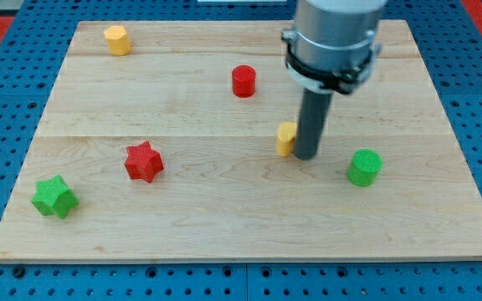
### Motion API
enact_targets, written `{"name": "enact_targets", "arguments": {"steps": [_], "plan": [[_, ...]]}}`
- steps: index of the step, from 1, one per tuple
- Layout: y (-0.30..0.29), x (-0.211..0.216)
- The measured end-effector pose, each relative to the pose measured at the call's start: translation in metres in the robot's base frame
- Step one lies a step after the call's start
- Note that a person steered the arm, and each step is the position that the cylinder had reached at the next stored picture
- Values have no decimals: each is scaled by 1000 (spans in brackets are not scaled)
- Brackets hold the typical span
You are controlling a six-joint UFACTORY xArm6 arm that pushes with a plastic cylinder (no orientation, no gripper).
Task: Locate the yellow heart at the left side of the red circle
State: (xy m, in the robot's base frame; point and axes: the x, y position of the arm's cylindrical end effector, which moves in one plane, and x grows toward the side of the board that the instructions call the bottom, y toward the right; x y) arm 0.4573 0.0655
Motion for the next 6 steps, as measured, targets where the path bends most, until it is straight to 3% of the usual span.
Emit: {"name": "enact_targets", "arguments": {"steps": [1, 2, 3, 4, 5, 6], "plan": [[-77, -7], [-104, -12], [-65, 20], [-18, -3], [-34, -46], [-84, -79]]}}
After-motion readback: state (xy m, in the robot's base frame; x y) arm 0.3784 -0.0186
